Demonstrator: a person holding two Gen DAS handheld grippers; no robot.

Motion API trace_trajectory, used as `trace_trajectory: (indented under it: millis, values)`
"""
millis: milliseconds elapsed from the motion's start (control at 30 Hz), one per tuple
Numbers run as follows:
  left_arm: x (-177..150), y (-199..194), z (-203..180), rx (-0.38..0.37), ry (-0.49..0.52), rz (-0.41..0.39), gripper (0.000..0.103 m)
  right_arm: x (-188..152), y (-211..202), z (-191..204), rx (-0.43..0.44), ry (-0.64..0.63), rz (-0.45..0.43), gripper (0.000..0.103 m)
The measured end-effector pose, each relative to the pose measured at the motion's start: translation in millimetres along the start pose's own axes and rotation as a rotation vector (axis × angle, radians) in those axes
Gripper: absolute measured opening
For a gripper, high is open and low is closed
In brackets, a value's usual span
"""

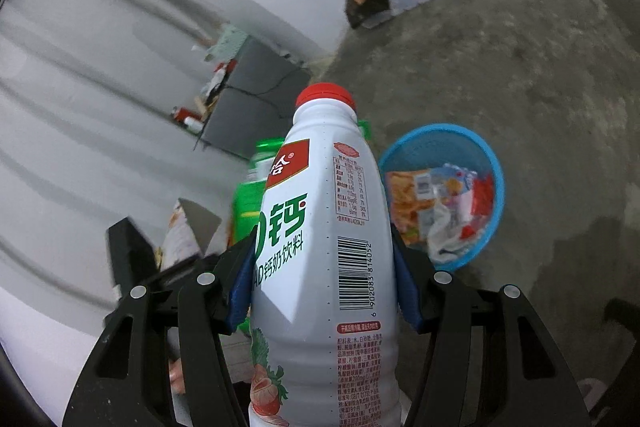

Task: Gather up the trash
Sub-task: 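Lift the green bag and milk bottle off the table toward the wastebasket, then drop the green bag and milk bottle into the wastebasket, opening both tools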

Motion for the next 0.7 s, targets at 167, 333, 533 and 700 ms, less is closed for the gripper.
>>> trace_trajectory:
  millis: [167, 333, 533, 700]
  values:
    - [-2, 45, 19, 0.141, -0.082, 0.061, 0.060, 0, 13, -20, -0.036, 0.025, 0.020, 0.055]
    - [-9, 21, 31, 0.145, -0.108, 0.039, 0.060, 0, 35, -30, -0.096, 0.041, 0.049, 0.055]
    - [-28, -70, 21, 0.169, -0.002, -0.101, 0.066, 18, 69, -20, -0.119, -0.002, 0.051, 0.056]
    - [-62, -141, 22, 0.197, 0.105, -0.215, 0.077, 30, 132, -46, -0.301, -0.041, 0.116, 0.079]
Point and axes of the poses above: each gripper's, at about its wrist camera, not at the fingertips, and y roughly the way its jaws point, z to its left, x to its top, the point moved 4 cm from there along y, roughly the way its jaws point, and after that the axes turned 7 degrees about z, right-handed, at the moved point
